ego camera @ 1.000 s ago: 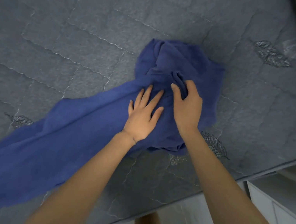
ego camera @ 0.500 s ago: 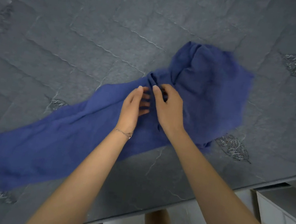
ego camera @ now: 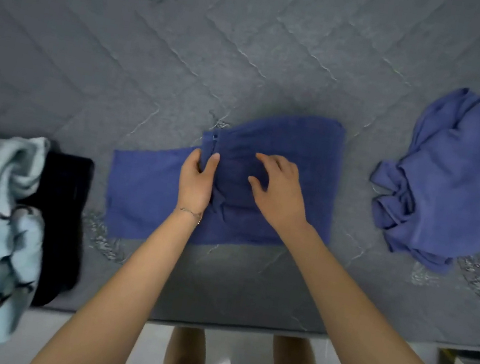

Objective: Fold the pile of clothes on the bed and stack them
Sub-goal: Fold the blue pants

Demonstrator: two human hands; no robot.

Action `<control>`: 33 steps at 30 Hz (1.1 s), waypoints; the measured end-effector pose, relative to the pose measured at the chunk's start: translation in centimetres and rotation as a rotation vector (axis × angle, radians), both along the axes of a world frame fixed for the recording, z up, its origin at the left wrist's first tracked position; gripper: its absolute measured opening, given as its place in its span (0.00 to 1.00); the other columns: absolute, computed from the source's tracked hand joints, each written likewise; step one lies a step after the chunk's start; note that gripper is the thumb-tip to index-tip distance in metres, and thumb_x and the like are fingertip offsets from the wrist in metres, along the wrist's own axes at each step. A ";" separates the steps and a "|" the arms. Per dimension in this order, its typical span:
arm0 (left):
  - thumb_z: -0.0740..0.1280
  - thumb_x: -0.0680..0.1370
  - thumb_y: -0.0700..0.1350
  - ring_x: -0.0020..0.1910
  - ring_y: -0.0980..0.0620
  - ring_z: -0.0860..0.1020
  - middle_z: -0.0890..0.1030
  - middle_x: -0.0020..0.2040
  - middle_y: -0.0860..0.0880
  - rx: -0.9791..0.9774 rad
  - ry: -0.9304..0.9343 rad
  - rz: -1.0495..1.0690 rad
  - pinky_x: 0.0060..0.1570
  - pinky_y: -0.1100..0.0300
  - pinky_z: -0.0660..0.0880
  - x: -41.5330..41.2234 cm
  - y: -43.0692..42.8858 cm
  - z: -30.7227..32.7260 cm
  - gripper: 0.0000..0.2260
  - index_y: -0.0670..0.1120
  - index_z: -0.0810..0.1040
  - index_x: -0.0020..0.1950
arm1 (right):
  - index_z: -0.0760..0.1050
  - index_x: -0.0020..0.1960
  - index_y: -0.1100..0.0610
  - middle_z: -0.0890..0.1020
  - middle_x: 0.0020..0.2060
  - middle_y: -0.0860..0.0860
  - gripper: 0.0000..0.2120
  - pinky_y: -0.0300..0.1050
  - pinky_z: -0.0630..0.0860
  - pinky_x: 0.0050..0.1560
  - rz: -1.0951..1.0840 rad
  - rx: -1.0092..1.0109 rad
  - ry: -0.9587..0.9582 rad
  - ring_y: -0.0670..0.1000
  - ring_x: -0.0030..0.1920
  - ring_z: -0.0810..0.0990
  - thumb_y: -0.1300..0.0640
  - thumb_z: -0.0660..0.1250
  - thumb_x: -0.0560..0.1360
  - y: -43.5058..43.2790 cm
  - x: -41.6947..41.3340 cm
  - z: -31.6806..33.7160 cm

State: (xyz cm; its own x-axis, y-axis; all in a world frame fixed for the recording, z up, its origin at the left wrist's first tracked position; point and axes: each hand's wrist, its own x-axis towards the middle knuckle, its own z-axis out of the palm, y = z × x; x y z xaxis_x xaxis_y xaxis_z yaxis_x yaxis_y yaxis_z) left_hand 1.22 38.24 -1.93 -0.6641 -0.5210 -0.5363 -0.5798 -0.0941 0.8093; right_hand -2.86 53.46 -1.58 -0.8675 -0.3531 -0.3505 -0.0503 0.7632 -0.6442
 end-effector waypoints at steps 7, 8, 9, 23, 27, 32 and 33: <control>0.63 0.82 0.43 0.34 0.58 0.63 0.64 0.35 0.49 -0.172 -0.049 0.023 0.33 0.66 0.64 5.9 -9.3 -0.2 0.14 0.46 0.64 0.38 | 0.54 0.79 0.49 0.53 0.79 0.55 0.34 0.57 0.49 0.77 0.196 0.280 0.019 0.58 0.79 0.48 0.43 0.64 0.78 -6.1 2.9 -1.5; 0.63 0.82 0.43 0.32 0.60 0.62 0.63 0.35 0.50 -0.174 -0.058 0.027 0.33 0.66 0.64 6.8 -10.4 -0.3 0.14 0.46 0.64 0.38 | 0.52 0.80 0.48 0.51 0.79 0.54 0.35 0.57 0.46 0.77 0.214 0.298 0.013 0.57 0.79 0.47 0.42 0.63 0.78 -6.9 3.4 -1.7; 0.63 0.82 0.43 0.32 0.61 0.62 0.63 0.34 0.50 -0.173 -0.072 0.031 0.33 0.66 0.63 7.5 -11.5 -0.5 0.14 0.45 0.64 0.38 | 0.51 0.80 0.48 0.50 0.79 0.54 0.35 0.57 0.45 0.78 0.228 0.310 0.010 0.57 0.79 0.46 0.41 0.63 0.79 -7.7 3.8 -1.8; 0.67 0.78 0.42 0.67 0.44 0.68 0.70 0.68 0.41 -0.640 -0.139 -0.153 0.69 0.52 0.63 11.8 -14.8 -2.6 0.24 0.43 0.67 0.73 | 0.52 0.80 0.48 0.51 0.79 0.54 0.35 0.56 0.42 0.77 0.235 0.380 -0.005 0.56 0.79 0.47 0.42 0.64 0.78 -9.9 6.0 -2.7; 0.64 0.79 0.49 0.75 0.39 0.61 0.63 0.76 0.40 -0.800 -0.125 -0.454 0.74 0.42 0.56 11.0 -11.3 -3.2 0.26 0.48 0.63 0.77 | 0.54 0.79 0.49 0.53 0.79 0.55 0.35 0.57 0.47 0.77 0.196 0.387 0.020 0.57 0.78 0.51 0.42 0.65 0.77 -7.9 5.3 -2.7; 0.60 0.79 0.56 0.77 0.40 0.55 0.57 0.79 0.41 -0.872 -0.153 -0.737 0.74 0.37 0.53 9.2 -6.6 -5.2 0.29 0.52 0.57 0.79 | 0.53 0.79 0.48 0.48 0.80 0.55 0.37 0.58 0.45 0.77 0.107 0.375 0.058 0.58 0.79 0.45 0.43 0.67 0.76 -5.1 3.8 -3.1; 0.60 0.79 0.57 0.77 0.39 0.55 0.56 0.79 0.41 -0.880 -0.153 -0.769 0.74 0.36 0.53 8.8 -5.8 -5.7 0.30 0.52 0.57 0.79 | 0.52 0.80 0.48 0.47 0.80 0.55 0.38 0.58 0.46 0.77 0.065 0.363 0.044 0.58 0.79 0.44 0.43 0.67 0.76 -4.4 3.4 -3.3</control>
State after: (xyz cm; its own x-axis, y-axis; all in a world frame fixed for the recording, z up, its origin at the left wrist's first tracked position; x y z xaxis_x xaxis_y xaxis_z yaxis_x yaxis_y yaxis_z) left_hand 10.00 32.45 -7.65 -0.9250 -0.2421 -0.2929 -0.3370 0.8787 0.3380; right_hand 0.52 49.03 -4.88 -0.8645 -0.2676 -0.4255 -0.1279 0.9358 -0.3285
